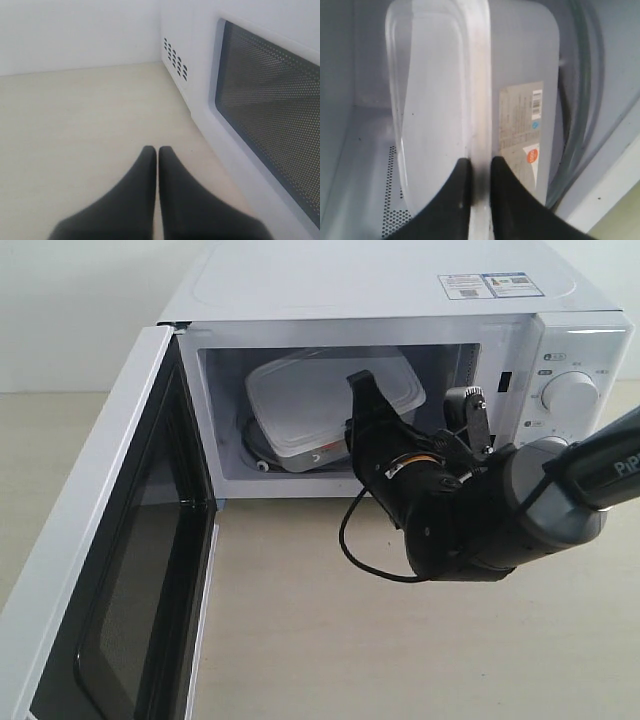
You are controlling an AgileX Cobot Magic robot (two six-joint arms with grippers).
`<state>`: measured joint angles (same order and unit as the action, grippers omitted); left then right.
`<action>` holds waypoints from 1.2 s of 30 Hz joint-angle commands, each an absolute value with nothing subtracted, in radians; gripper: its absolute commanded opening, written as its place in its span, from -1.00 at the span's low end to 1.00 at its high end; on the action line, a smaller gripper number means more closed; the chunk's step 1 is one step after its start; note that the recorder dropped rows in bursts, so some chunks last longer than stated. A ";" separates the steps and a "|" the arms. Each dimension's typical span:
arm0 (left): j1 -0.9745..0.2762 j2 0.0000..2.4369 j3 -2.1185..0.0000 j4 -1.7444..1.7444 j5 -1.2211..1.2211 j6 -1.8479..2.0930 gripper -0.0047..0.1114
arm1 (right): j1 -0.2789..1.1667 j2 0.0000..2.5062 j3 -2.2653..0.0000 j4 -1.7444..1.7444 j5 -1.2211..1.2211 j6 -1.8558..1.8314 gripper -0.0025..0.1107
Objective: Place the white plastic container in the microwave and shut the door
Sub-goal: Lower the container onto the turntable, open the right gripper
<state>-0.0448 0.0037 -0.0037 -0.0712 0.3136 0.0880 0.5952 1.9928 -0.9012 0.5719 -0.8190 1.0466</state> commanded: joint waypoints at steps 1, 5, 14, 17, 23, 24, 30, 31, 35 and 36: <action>-0.042 0.000 0.000 -0.070 0.315 0.077 -0.85 | 0.588 1.987 -0.908 0.552 -0.841 1.041 -0.96; -0.042 0.000 0.000 -0.070 0.315 0.077 -0.85 | 0.588 1.987 -0.908 0.545 -0.841 1.041 -0.96; -0.042 0.000 0.000 -0.070 0.315 0.077 -0.85 | 0.588 1.987 -0.908 0.540 -0.841 1.045 -0.24; -0.042 0.000 0.000 -0.070 0.315 0.077 -0.85 | 0.588 1.987 -0.908 0.540 -0.841 1.039 -0.19; -0.042 0.000 0.000 -0.070 0.315 0.077 -0.85 | 0.588 1.985 -0.824 0.378 -0.885 0.924 -0.19; -0.042 0.000 0.000 -0.070 0.315 0.077 -0.85 | 0.588 1.985 -0.807 0.331 -0.904 0.876 -0.19; -0.042 0.000 0.000 -0.070 0.315 0.077 -0.85 | 0.588 1.983 -0.769 0.160 -0.948 0.103 -0.51; -0.042 0.000 0.000 -0.070 0.315 0.077 -0.85 | 0.588 1.986 -0.768 0.172 -0.932 0.010 -0.67; -0.042 0.000 0.000 -0.070 0.315 0.077 -0.85 | 0.588 1.995 -0.770 0.238 -0.938 -0.158 -0.96; -0.042 0.000 0.000 -0.070 0.315 0.077 -0.85 | 0.588 2.003 -0.772 0.239 -0.961 -0.181 -0.96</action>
<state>-0.0448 0.0037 -0.0037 -0.0712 0.3136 0.0880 0.5952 1.9928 -0.7700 0.2170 -0.9299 -0.0621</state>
